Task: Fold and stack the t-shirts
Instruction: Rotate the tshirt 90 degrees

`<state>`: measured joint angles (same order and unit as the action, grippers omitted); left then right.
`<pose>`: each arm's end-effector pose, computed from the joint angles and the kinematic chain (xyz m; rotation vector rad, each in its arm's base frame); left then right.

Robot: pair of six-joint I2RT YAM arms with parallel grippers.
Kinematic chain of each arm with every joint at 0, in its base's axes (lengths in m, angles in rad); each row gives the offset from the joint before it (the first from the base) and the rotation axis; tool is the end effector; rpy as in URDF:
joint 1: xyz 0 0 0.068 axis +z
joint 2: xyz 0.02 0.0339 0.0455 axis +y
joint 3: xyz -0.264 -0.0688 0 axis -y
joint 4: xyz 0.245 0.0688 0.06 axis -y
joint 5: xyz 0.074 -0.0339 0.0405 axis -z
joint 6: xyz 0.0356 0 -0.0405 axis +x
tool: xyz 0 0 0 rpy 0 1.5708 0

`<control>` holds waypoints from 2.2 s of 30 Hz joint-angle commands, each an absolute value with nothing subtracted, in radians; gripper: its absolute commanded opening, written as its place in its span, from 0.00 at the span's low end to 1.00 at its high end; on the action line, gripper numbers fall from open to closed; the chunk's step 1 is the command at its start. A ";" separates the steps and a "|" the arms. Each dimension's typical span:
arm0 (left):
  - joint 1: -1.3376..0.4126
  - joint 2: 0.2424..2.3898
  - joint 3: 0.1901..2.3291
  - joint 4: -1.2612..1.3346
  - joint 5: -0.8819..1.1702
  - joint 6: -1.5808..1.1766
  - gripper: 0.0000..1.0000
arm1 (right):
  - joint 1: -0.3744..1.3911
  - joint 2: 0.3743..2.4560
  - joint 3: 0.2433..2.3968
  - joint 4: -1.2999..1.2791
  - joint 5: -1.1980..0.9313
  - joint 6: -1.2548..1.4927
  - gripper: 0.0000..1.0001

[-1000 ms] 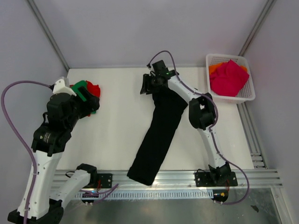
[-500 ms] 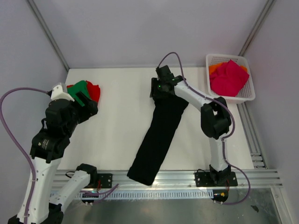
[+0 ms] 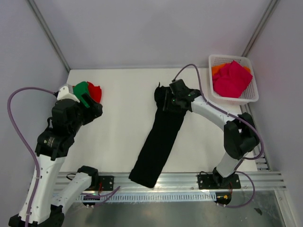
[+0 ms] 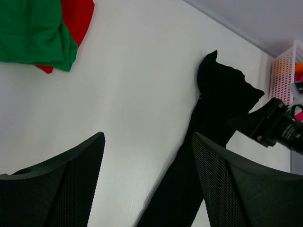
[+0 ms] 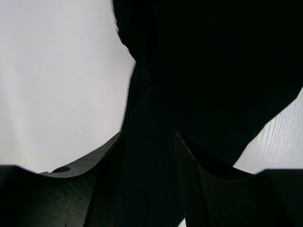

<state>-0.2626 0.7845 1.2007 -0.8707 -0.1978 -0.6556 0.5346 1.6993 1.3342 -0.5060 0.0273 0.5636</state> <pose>0.1282 -0.0272 0.4061 -0.5204 1.9692 -0.3816 0.3229 0.1901 0.2601 0.0486 2.4942 0.4460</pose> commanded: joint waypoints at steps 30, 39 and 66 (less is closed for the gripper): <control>-0.264 0.842 1.247 -0.804 -0.227 -0.617 0.77 | 0.583 2.193 1.720 -0.561 -0.219 0.491 0.50; -0.264 0.845 1.247 -0.804 -0.244 -0.617 0.79 | 0.620 2.316 1.950 -0.641 -0.305 0.460 0.50; -0.264 0.864 1.172 -0.741 -0.187 -0.638 0.80 | 0.459 1.988 1.663 -0.468 0.117 0.555 0.51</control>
